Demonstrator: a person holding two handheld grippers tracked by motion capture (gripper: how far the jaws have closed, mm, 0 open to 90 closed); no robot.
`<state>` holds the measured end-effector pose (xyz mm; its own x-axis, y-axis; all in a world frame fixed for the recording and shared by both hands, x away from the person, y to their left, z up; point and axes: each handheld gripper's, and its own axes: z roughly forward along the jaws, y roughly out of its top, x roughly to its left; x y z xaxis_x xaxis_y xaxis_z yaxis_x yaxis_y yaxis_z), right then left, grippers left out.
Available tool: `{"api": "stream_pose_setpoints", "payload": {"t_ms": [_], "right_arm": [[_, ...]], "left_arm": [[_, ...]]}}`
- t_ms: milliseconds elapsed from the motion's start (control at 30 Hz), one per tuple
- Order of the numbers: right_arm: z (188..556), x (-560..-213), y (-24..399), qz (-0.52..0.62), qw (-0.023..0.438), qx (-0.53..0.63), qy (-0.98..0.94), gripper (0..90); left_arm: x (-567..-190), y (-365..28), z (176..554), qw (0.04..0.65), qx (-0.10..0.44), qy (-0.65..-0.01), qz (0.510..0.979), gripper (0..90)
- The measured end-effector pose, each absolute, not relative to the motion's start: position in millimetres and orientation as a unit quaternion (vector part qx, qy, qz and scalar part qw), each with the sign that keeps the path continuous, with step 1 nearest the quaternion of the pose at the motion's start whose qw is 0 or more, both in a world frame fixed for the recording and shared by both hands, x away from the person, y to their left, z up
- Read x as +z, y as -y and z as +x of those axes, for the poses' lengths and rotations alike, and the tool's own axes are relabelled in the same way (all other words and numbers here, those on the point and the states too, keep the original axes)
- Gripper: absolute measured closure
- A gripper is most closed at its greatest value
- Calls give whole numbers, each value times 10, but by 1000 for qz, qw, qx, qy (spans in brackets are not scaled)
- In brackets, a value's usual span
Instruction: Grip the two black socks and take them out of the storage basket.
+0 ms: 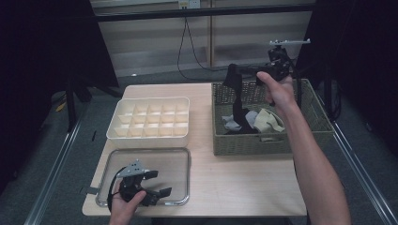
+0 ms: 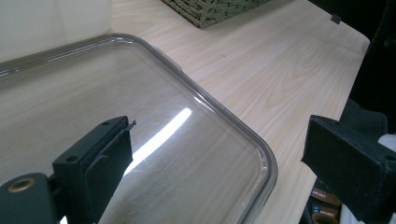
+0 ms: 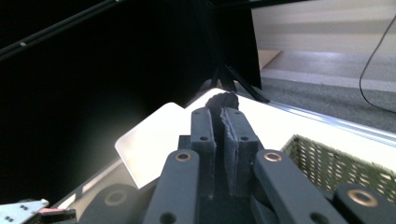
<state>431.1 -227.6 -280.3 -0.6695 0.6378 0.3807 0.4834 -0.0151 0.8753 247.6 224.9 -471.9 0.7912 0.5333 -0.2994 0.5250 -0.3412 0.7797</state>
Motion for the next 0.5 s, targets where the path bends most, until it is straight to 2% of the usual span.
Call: {"api": "stream_pose_setpoints", "payload": {"t_ms": [500], "right_arm": [[4079,-2484,2323,377,79,619,-685,839]], "left_arm": [[-4731,-2225,2463,469,8,-319,824,80]]}}
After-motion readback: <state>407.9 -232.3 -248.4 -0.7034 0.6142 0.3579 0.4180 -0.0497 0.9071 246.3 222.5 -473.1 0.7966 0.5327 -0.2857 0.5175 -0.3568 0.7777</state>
